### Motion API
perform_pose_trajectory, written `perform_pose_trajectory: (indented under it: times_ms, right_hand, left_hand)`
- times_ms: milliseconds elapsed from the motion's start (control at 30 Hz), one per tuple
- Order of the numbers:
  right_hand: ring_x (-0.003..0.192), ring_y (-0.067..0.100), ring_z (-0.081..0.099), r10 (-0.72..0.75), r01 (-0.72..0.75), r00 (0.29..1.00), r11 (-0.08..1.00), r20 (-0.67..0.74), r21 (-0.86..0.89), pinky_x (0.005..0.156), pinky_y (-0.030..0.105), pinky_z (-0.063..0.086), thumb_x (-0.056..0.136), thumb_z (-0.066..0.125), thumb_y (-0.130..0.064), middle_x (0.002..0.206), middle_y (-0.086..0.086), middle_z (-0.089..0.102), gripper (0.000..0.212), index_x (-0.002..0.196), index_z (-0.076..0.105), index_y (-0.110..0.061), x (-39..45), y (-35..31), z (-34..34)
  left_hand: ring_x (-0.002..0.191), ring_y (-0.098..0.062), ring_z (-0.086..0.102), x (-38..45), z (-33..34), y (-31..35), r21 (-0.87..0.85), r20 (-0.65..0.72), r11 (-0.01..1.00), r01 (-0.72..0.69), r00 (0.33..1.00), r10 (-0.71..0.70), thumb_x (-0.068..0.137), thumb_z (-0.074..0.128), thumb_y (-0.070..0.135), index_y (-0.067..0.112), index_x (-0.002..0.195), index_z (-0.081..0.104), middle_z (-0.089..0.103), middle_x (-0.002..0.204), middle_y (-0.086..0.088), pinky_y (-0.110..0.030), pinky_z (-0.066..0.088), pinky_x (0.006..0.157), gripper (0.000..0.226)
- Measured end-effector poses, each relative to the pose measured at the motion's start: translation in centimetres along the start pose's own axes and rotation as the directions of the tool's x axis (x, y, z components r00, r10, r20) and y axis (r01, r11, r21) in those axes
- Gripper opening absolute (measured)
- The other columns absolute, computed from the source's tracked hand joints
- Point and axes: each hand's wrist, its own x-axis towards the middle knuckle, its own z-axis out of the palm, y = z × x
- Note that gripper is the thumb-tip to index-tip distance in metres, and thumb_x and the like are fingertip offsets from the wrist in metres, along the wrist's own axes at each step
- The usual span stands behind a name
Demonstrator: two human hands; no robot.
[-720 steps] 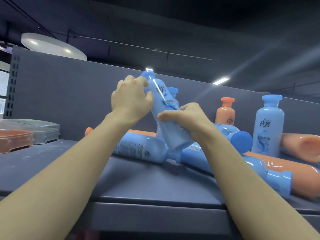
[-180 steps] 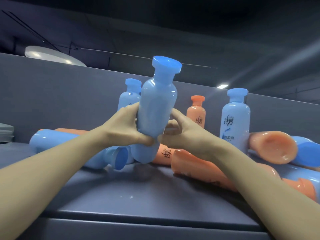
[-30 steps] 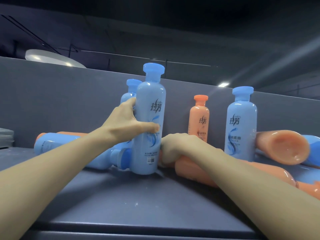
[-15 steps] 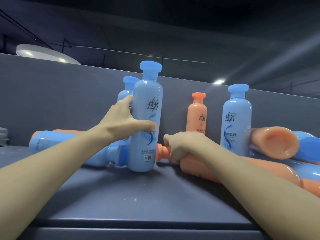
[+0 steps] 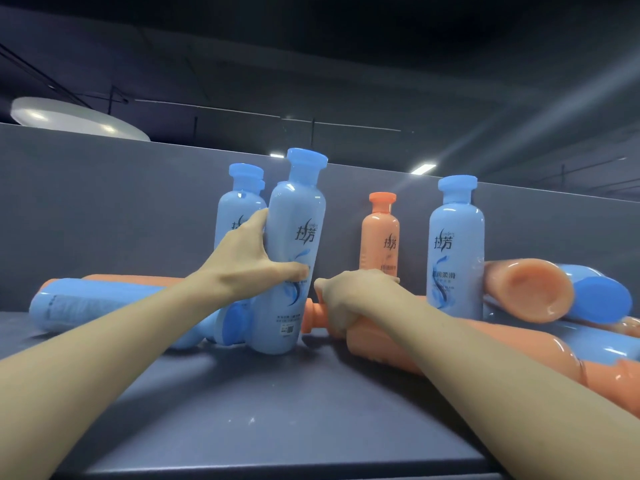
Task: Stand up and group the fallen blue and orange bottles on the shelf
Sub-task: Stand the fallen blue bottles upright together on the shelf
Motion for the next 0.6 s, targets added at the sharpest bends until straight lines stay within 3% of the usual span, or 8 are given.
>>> perform_pose_trajectory:
  times_ms: [133,300,467,600]
  right_hand:
    - [0.129,0.036,0.041,0.002,-0.002,1.0,1.0,-0.013,0.022,0.094,0.065,0.038,0.088,0.057,-0.022,0.138,0.005,0.041,0.059,0.14,0.027,-0.022,0.1,0.1,0.1]
    - [0.127,0.035,0.043,-0.008,0.008,1.0,1.0,-0.003,0.023,0.097,0.062,0.041,0.088,0.056,-0.022,0.135,0.005,0.043,0.057,0.138,0.028,-0.021,0.1,0.4,0.1]
    - [0.126,0.035,0.043,-0.031,0.032,0.999,0.999,0.024,-0.024,0.095,0.06,0.044,0.09,0.056,-0.024,0.11,-0.001,0.041,0.058,0.14,0.027,-0.021,0.3,0.7,-0.2]
    - [0.12,0.036,0.048,-0.018,0.018,1.0,1.0,0.006,0.005,0.1,0.053,0.043,0.085,0.061,-0.026,0.086,-0.005,0.042,0.053,0.131,0.034,-0.019,1.0,1.6,0.4]
  left_hand:
    - [0.093,-0.013,0.061,0.5,0.7,0.0,0.054,-0.01,0.998,-0.019,1.0,0.02,0.054,0.073,0.037,0.024,0.111,0.047,0.061,0.099,0.009,-0.033,0.053,0.08,0.064]
    - [0.095,-0.016,0.059,0.5,0.9,0.0,0.09,-0.021,0.994,-0.069,0.997,0.071,0.07,0.077,0.018,0.022,0.129,0.039,0.059,0.098,0.011,-0.026,0.046,0.077,0.07]
    - [0.099,-0.017,0.058,0.2,1.0,0.1,0.106,-0.021,0.993,-0.054,0.998,0.057,0.075,0.074,0.017,0.024,0.15,0.004,0.058,0.109,0.005,-0.023,0.042,0.082,0.103]
    - [0.079,-0.01,0.05,0.0,1.1,0.4,0.125,0.005,0.991,-0.04,0.999,0.039,0.081,0.069,0.015,0.024,0.149,-0.014,0.05,0.086,0.013,-0.021,0.036,0.079,0.108]
